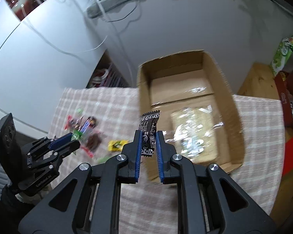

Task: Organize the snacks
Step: 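Carry both candies to the box and release them inside with both grippers, then withdraw both grippers from the box back over the snacks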

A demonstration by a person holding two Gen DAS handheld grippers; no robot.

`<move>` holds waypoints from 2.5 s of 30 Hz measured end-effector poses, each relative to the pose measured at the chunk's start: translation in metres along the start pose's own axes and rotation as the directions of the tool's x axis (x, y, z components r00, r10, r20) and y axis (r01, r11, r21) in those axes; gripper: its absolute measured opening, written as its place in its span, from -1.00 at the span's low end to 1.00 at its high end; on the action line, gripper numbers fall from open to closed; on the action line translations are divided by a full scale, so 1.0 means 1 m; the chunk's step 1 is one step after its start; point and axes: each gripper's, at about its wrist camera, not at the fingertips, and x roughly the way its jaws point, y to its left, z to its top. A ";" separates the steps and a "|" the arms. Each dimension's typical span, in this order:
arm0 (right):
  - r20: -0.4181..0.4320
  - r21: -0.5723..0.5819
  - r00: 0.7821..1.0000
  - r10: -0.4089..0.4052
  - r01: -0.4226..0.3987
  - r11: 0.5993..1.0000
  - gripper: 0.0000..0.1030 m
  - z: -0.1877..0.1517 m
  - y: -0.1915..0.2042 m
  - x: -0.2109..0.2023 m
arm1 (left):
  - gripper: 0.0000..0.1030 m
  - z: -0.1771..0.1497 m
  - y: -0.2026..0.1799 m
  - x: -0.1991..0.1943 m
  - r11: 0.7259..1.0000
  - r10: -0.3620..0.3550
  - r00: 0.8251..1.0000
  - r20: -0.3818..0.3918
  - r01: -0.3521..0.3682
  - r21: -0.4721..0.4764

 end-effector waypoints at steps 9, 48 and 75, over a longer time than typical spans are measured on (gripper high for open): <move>0.017 0.040 0.998 -0.054 0.053 0.998 -0.72 0.029 -0.034 0.008 | -0.63 0.040 -0.021 0.035 0.999 -0.047 0.999 0.010 0.047 0.012; 0.014 0.069 0.993 -0.117 0.116 0.991 -0.12 0.052 -0.063 0.033 | -0.30 0.063 -0.043 0.073 0.997 -0.067 0.997 -0.035 0.068 0.025; -0.096 -0.219 0.990 0.103 -0.122 0.968 -0.12 -0.063 0.083 0.028 | -0.30 -0.040 0.081 -0.056 0.965 0.152 0.988 0.025 -0.142 -0.220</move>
